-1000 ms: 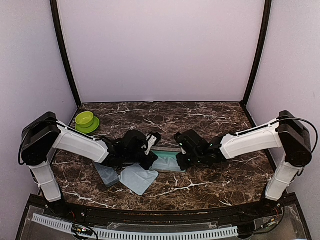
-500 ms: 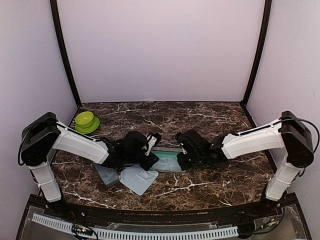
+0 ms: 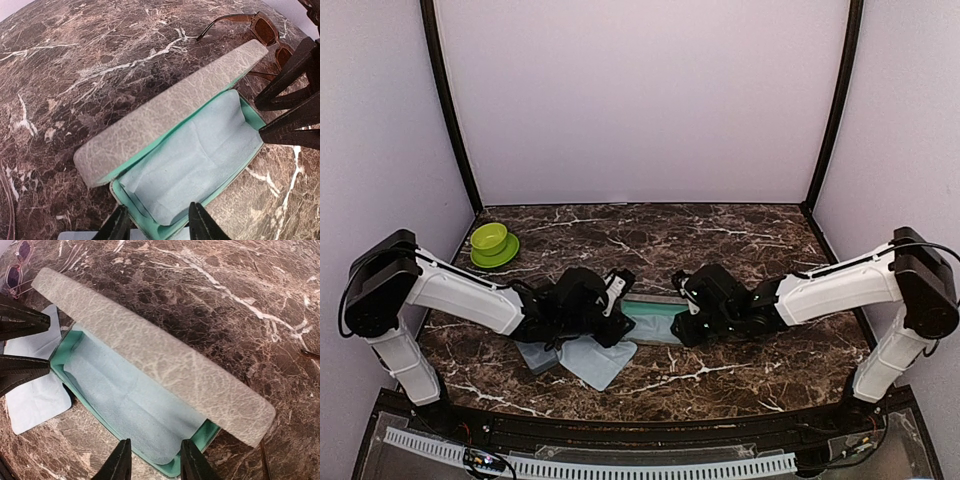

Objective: Organize the sunglasses
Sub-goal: Place the folded cleaning cloth in the sunglasses case.

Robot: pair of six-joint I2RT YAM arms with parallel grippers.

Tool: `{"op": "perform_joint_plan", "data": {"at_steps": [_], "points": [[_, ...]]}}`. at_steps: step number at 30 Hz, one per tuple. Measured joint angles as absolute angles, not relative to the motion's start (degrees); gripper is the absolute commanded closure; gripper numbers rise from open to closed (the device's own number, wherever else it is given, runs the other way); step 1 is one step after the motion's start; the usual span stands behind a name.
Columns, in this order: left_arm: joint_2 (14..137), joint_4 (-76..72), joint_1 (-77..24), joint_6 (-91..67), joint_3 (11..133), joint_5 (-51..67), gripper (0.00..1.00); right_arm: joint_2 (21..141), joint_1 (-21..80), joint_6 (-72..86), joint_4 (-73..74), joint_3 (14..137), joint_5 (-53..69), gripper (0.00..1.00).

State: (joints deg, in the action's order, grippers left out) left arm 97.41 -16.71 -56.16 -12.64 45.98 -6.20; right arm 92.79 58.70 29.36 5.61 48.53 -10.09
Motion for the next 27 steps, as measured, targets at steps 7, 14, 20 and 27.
{"op": "perform_joint_plan", "data": {"at_steps": [7, 14, 20, 27], "points": [[95.5, -17.12, -56.47, -13.96, 43.64, -6.15, 0.54, 94.37, 58.87, 29.89, 2.59, 48.56, -7.25, 0.67], [94.24, -17.52, -56.49, -14.61, 42.68, -7.01, 0.54, 97.65, 58.87, 30.57, 2.52, 49.28, -5.45, 0.63], [94.15, -17.5, -56.49, -14.83, 42.61, -7.97, 0.54, 98.26, 58.89, 31.07, 2.44, 49.5, -3.77, 0.6], [94.15, -17.47, -56.49, -14.85, 42.61, -8.69, 0.54, 98.89, 58.89, 31.86, 2.07, 49.63, -2.52, 0.57]]}}
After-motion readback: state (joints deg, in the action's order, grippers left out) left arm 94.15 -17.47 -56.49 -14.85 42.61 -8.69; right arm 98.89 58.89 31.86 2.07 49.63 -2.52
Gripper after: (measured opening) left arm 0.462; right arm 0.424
